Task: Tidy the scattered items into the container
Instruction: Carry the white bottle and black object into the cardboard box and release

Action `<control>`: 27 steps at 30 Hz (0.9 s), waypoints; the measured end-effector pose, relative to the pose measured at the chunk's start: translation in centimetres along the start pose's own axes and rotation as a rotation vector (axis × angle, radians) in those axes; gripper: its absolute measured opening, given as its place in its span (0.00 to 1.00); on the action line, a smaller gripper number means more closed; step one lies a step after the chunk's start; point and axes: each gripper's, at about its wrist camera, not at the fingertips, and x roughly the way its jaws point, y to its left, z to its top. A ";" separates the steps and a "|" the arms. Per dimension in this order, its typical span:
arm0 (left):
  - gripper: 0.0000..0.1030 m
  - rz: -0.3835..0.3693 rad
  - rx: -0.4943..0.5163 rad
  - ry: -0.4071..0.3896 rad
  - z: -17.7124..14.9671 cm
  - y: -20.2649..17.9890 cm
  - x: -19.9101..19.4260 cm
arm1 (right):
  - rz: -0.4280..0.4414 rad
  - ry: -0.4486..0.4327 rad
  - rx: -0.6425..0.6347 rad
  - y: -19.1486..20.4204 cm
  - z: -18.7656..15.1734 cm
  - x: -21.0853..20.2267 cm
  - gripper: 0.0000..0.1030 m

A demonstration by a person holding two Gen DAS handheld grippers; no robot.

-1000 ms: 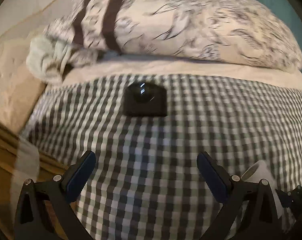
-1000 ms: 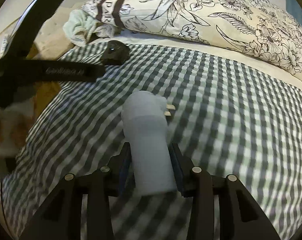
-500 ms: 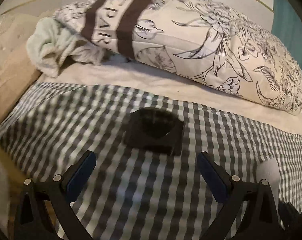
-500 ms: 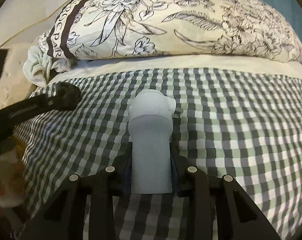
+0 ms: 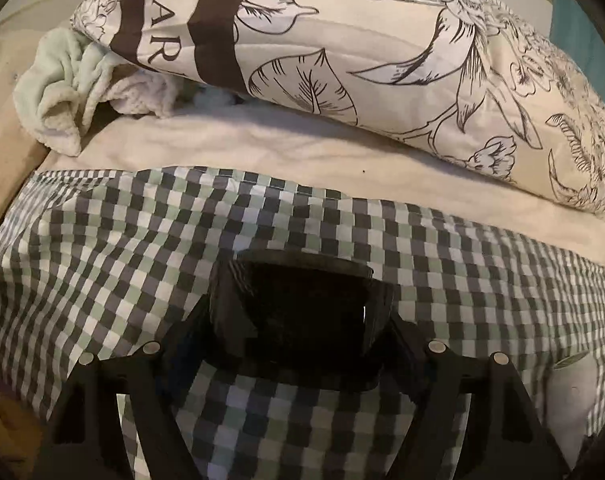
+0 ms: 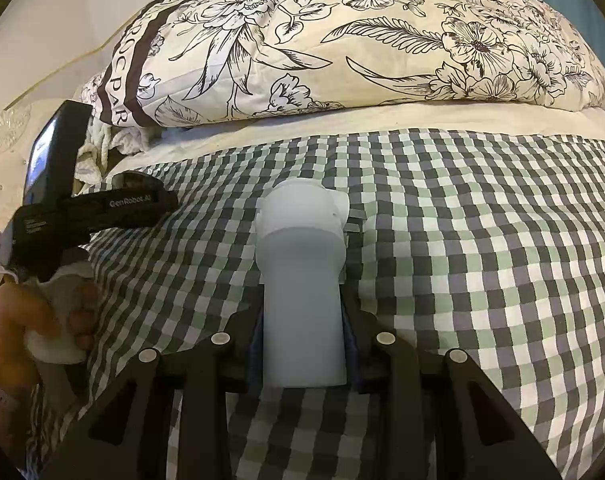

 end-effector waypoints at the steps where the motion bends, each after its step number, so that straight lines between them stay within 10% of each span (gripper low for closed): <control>1: 0.76 -0.005 0.007 -0.014 -0.3 -0.1 -0.7 | -0.002 0.000 -0.002 0.1 0.0 0.0 0.33; 11: 0.76 -0.033 -0.015 -0.075 -3.2 -0.7 -10.7 | -0.024 -0.018 -0.013 1.0 0.0 -2.5 0.31; 27: 0.76 -0.114 0.057 -0.156 -8.7 -2.7 -26.8 | 0.085 -0.126 -0.033 4.7 0.0 -19.8 0.31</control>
